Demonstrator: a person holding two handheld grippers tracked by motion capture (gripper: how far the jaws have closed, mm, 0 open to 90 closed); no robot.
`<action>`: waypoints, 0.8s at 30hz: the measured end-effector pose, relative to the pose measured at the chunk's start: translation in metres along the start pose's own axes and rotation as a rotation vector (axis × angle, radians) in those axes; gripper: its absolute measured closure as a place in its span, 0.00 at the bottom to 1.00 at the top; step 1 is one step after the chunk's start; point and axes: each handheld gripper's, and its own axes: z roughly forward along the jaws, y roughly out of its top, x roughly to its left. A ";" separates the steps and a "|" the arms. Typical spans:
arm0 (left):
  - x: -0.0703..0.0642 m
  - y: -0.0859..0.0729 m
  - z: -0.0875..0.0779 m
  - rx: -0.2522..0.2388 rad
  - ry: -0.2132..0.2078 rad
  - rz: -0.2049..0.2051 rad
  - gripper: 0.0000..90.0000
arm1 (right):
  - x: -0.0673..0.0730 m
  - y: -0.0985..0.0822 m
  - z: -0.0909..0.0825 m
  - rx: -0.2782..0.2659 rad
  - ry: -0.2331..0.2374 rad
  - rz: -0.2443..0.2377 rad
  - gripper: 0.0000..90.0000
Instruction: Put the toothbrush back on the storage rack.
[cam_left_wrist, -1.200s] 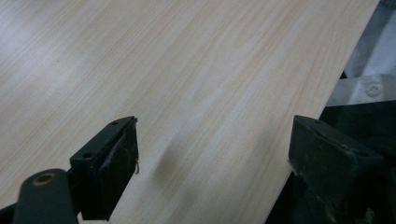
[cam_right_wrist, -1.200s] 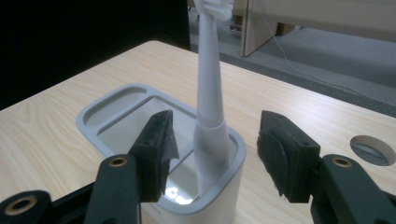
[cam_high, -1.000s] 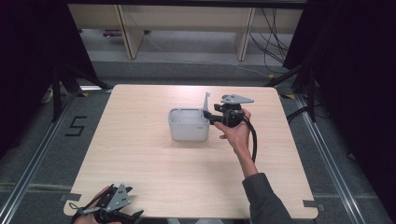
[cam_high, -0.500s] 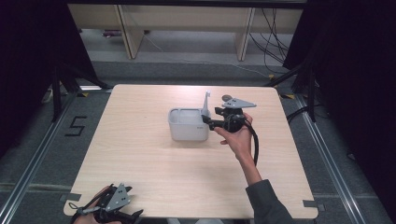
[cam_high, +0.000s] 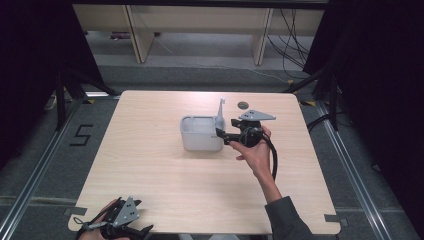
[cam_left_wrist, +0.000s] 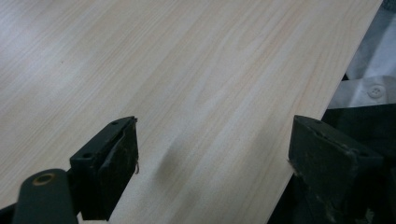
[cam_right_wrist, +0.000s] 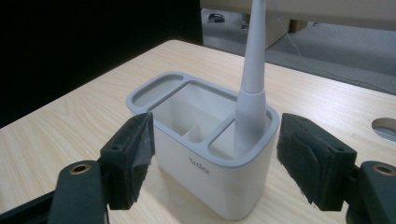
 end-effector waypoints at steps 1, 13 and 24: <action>0.000 0.000 0.000 0.000 0.000 0.000 0.18 | 0.000 0.000 0.000 0.000 0.000 0.000 0.32; 0.000 0.000 -0.001 -0.007 0.003 -0.016 0.18 | 0.003 -0.004 -0.004 0.004 -0.009 0.006 0.27; -0.001 0.000 -0.003 -0.015 0.001 -0.016 0.17 | 0.007 -0.008 -0.013 0.018 -0.005 -0.002 0.27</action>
